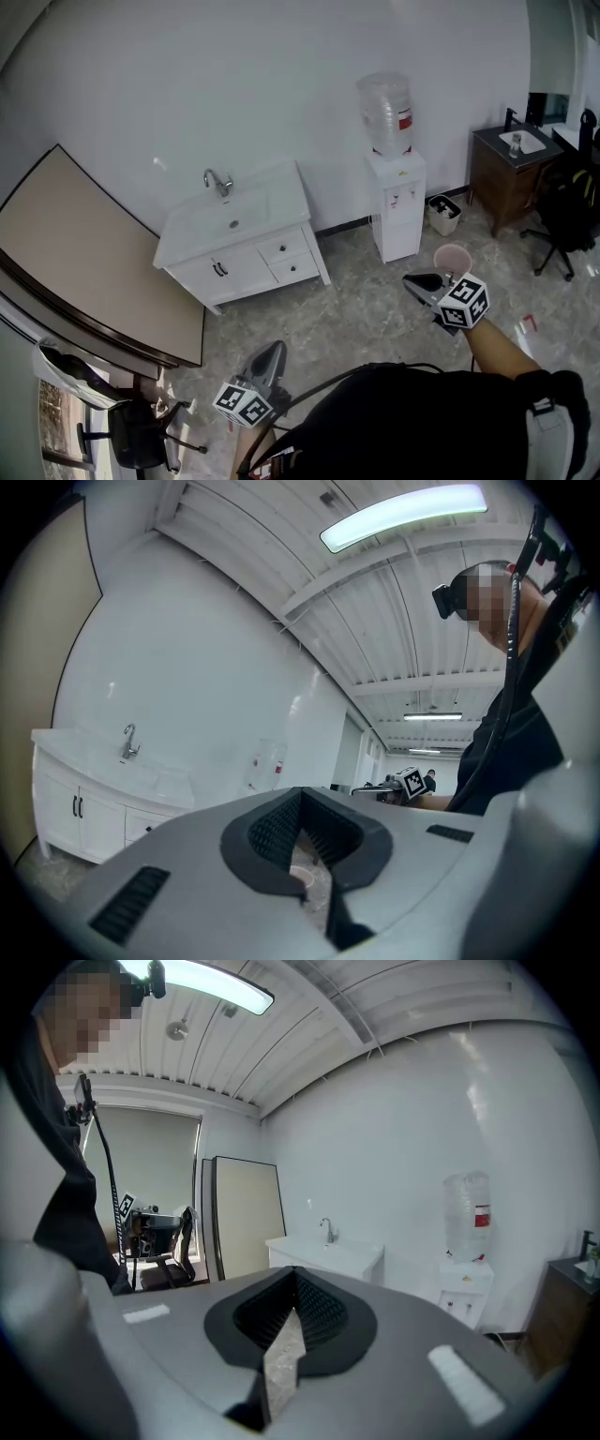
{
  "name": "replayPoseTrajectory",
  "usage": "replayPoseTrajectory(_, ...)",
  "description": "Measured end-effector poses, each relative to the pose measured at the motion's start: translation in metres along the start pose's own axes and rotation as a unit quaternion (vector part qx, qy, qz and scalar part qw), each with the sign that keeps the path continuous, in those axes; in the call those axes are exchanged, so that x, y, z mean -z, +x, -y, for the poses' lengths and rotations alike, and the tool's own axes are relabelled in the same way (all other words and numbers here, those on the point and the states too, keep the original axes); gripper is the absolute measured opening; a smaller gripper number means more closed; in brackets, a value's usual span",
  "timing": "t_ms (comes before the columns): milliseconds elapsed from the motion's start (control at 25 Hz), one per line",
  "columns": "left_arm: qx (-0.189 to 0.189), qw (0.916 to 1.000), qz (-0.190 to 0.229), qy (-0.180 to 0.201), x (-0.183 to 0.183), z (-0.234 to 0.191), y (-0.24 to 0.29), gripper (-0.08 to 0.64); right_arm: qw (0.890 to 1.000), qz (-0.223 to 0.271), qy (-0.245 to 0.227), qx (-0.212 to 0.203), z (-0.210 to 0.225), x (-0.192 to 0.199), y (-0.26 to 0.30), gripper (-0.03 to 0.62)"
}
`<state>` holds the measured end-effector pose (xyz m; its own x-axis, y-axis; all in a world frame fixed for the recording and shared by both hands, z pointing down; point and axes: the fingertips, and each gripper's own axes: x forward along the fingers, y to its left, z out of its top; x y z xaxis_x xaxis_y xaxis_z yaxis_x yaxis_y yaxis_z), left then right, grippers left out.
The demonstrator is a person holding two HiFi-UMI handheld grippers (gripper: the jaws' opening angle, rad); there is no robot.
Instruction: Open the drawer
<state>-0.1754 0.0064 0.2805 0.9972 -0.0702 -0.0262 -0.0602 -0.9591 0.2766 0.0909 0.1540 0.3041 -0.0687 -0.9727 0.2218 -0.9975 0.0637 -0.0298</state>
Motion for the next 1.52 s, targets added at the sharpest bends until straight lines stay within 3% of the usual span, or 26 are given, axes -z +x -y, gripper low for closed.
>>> replayPoseTrajectory(320,-0.009,0.9997,0.005,-0.023,0.003,-0.054,-0.003,0.000,1.000,-0.018,-0.001,-0.007,0.000,-0.003,0.051,-0.002)
replayPoseTrajectory(560,-0.034,0.9991,0.001,-0.023,0.002,-0.071,0.030,0.000,0.999,-0.019,-0.001,-0.047,0.031,-0.004,0.093,-0.002)
replayPoseTrajectory(760,-0.079,0.9968,0.006,-0.011,-0.009,-0.079,0.075,0.000,0.997,-0.015,-0.001,-0.080,0.089,-0.008,0.121,-0.002)
replayPoseTrajectory(1000,-0.113,0.9933,0.023,-0.010,-0.019,-0.082,0.138,0.000,0.993,0.003,-0.021,-0.116,0.162,-0.039,0.147,-0.002)
replayPoseTrajectory(1520,-0.129,0.9915,0.015,-0.013,-0.014,-0.084,0.259,0.000,0.991,-0.008,-0.009,-0.133,0.287,-0.029,0.165,-0.002)
